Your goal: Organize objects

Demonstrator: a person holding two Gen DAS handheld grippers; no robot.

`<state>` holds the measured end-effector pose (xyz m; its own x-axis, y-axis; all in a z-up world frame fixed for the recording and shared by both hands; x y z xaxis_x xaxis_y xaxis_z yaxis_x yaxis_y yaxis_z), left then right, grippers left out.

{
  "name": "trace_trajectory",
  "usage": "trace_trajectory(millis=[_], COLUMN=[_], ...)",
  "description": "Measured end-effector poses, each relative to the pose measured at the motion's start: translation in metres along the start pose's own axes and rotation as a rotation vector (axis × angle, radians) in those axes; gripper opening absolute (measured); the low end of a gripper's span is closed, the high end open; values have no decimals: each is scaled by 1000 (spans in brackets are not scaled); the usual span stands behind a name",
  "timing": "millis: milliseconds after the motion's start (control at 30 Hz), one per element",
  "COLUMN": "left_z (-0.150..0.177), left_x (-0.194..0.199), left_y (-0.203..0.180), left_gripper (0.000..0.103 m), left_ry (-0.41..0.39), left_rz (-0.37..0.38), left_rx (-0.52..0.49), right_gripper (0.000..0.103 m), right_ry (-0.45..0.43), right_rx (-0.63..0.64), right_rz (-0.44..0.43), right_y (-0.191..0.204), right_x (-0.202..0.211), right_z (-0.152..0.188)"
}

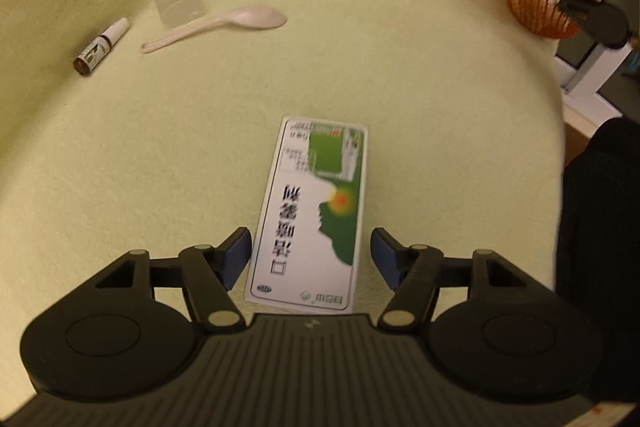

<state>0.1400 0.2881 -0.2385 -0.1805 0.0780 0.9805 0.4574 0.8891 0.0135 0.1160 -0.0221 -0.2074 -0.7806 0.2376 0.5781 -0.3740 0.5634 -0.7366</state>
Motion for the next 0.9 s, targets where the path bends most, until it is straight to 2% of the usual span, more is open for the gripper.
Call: trace_trajectory(millis=[67, 167, 400, 733, 900], left_z=[0, -2, -8, -50, -69], left_x=[-5, -9, 2, 39, 47], left_y=[0, 0, 3, 3, -4], left_gripper=[60, 54, 51, 50, 50], left_ry=[3, 40, 75, 70, 88], left_rz=[-26, -10, -12, -39, -27], left_rx=[-13, -31, -85, -240, -315], right_gripper=[2, 2, 2, 2, 2], right_ry=[2, 2, 5, 3, 3], right_rx=[0, 1, 5, 8, 8], right_rz=[1, 4, 3, 2, 1], right_y=[-1, -2, 1, 1, 0], right_x=[0, 0, 0, 0, 0], right_z=[0, 0, -1, 0, 0])
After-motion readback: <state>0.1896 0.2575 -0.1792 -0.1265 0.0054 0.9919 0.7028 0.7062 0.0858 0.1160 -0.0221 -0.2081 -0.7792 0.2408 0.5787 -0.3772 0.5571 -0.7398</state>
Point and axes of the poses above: each gripper's, at about its wrist camera, not at the fingertips, and x roughly against the way its jaws point, y to its left, z to its underside, the point moved 2 cm from there along -x, roughly the way its jaws point, and after that the axes turned 14 degrees about y, right-handed, at the moved point
